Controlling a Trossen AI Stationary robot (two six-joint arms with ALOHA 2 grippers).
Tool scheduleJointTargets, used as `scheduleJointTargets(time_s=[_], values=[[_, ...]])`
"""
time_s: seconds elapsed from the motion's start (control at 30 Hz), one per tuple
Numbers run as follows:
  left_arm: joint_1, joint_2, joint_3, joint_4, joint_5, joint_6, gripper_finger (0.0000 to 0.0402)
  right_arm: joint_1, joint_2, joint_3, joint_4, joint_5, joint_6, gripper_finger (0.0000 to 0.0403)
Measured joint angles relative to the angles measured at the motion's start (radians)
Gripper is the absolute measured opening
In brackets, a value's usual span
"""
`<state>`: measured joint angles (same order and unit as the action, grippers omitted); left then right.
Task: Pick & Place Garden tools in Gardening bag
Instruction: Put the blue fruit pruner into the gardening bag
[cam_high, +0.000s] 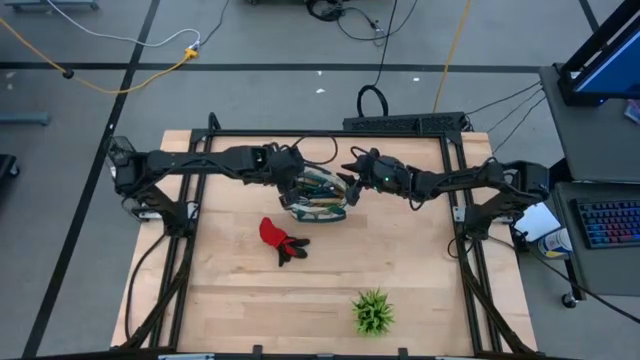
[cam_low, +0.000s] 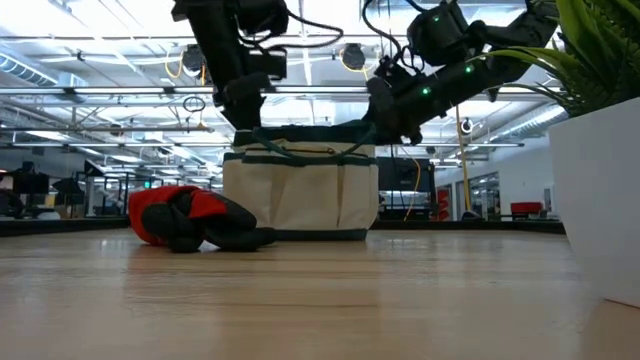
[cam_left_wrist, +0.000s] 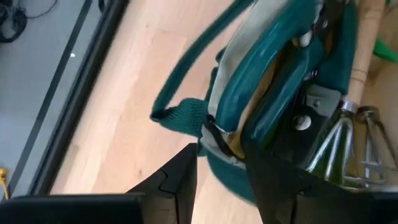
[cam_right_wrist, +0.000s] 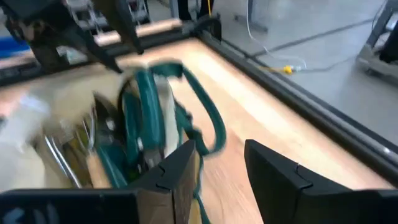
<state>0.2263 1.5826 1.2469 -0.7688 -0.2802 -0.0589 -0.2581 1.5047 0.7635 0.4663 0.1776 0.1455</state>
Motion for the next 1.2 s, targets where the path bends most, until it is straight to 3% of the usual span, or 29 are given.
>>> scheduleJointTargets(time_s=[0.2,0.43,1.0,1.2], values=[[0.005,0.037,0.000,0.000,-0.008,0.005,0.0140,0.000,0.000,0.000,-0.004,-0.003,0.000,0.0132],[0.005,0.023,0.000,-0.037,-0.078,-0.001,0.0140,-0.001,0.000,0.000,-0.006,-0.155,-0.001,0.0132],[-0.001,0.011,0.000,-0.052,-0.166,0.010,0.0140,0.004,-0.001,0.000,0.068,-0.156,-0.012,0.0132],[0.015,0.013,0.000,-0.046,-0.133,0.003,0.0140,0.005,-0.001,0.000,0.050,-0.157,-0.036,0.0132]])
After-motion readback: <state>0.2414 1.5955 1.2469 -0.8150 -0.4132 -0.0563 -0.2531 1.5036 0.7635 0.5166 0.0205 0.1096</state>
